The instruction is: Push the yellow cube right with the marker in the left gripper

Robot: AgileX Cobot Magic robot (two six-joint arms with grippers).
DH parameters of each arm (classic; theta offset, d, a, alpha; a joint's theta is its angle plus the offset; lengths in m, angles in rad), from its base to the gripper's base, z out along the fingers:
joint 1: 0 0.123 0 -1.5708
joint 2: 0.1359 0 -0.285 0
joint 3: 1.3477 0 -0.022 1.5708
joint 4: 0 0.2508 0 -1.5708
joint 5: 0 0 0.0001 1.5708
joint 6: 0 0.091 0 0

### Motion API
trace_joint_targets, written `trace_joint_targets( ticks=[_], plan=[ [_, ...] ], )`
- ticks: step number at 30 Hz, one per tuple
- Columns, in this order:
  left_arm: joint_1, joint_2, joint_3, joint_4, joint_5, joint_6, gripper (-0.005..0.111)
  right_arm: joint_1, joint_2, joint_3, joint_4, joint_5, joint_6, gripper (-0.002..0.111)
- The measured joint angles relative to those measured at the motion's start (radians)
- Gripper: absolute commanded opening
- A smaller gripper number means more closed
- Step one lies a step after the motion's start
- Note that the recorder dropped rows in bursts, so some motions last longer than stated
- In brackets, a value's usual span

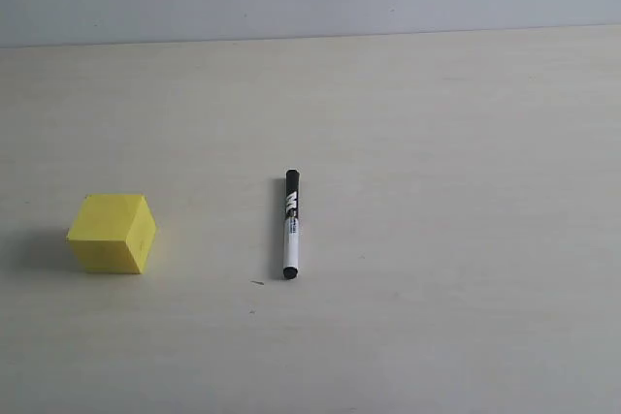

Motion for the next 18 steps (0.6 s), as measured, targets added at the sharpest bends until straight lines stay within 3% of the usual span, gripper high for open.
trace_joint_targets(
  ticks=[8,16,18],
  plan=[
    [0.000,0.000,0.000,0.000,-0.024,-0.050,0.000,0.000,0.000,0.000,0.000,0.000,0.000,0.000],
    [0.000,0.012,0.000,-0.002,-0.283,-0.159,0.000,0.000,0.000,0.000,0.000,0.000,0.000,0.000],
    [0.000,0.047,0.000,-0.002,-0.292,-0.204,0.000,0.000,0.000,0.000,0.000,0.000,0.000,0.000]
  ],
)
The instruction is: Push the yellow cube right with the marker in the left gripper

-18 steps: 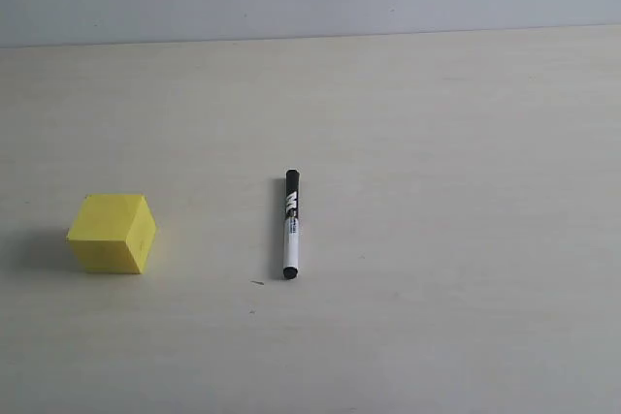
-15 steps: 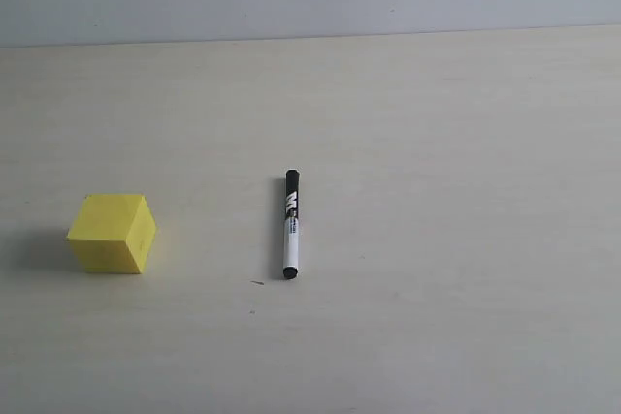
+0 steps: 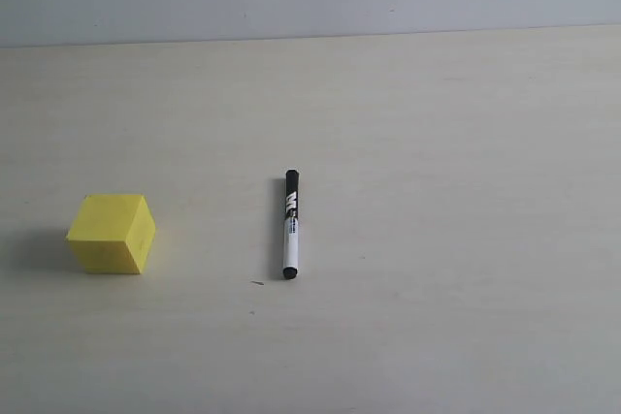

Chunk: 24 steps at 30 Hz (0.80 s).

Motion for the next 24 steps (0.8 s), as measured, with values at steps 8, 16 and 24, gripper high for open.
trace_joint_targets(
  ticks=[8,16,24],
  plan=[
    [0.000,0.310,-0.140,0.125,-0.060,-0.083,0.000,0.000,0.000,0.000,0.000,0.000,0.000,0.000],
    [0.000,0.565,-0.522,0.403,0.013,-0.123,0.000,0.000,0.000,0.000,0.000,0.000,0.000,0.000],
    [0.000,0.858,-0.903,0.463,0.661,0.005,0.000,0.000,0.000,0.000,0.000,0.000,0.000,0.000]
  ],
)
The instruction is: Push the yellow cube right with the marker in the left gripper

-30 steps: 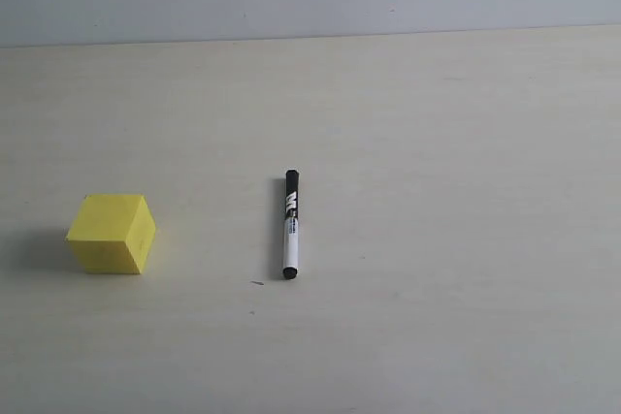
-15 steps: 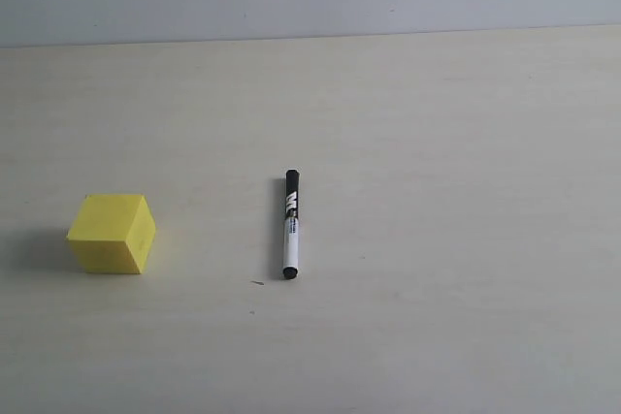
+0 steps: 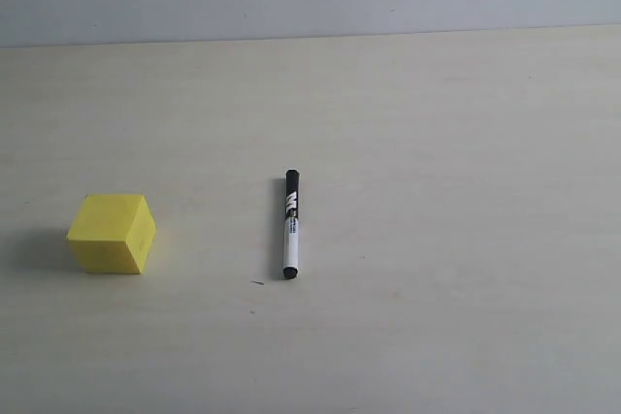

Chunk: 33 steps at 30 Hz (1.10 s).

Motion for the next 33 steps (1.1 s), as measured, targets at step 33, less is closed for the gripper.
trace_joint_targets(
  ticks=[33],
  plan=[
    [-0.491,0.977,-0.564,-0.632,0.420,0.164,0.032,0.000,0.000,0.000,0.000,-0.020,0.000,0.000]
  ],
)
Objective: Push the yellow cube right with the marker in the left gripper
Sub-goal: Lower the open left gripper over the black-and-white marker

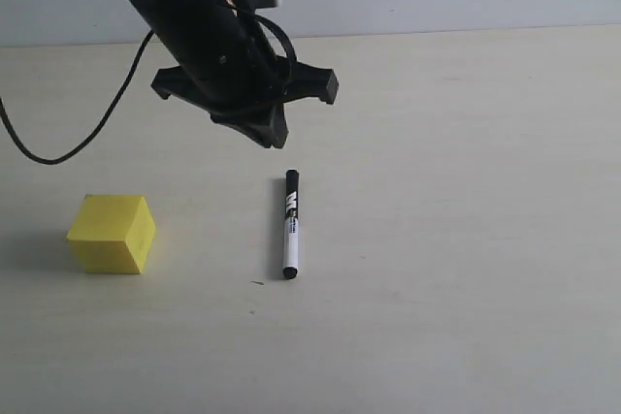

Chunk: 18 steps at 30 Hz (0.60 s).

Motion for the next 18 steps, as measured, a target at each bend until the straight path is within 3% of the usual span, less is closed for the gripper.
trace_joint_targets(
  ticks=[4,18],
  plan=[
    [-0.009,0.029,0.000,0.000,0.035,-0.020,0.045,0.000,0.000,0.000,0.000,0.000,0.000,0.000],
    [-0.021,0.052,0.000,0.000,0.037,-0.027,0.044,0.000,0.000,0.000,0.000,-0.001,0.000,0.000]
  ],
)
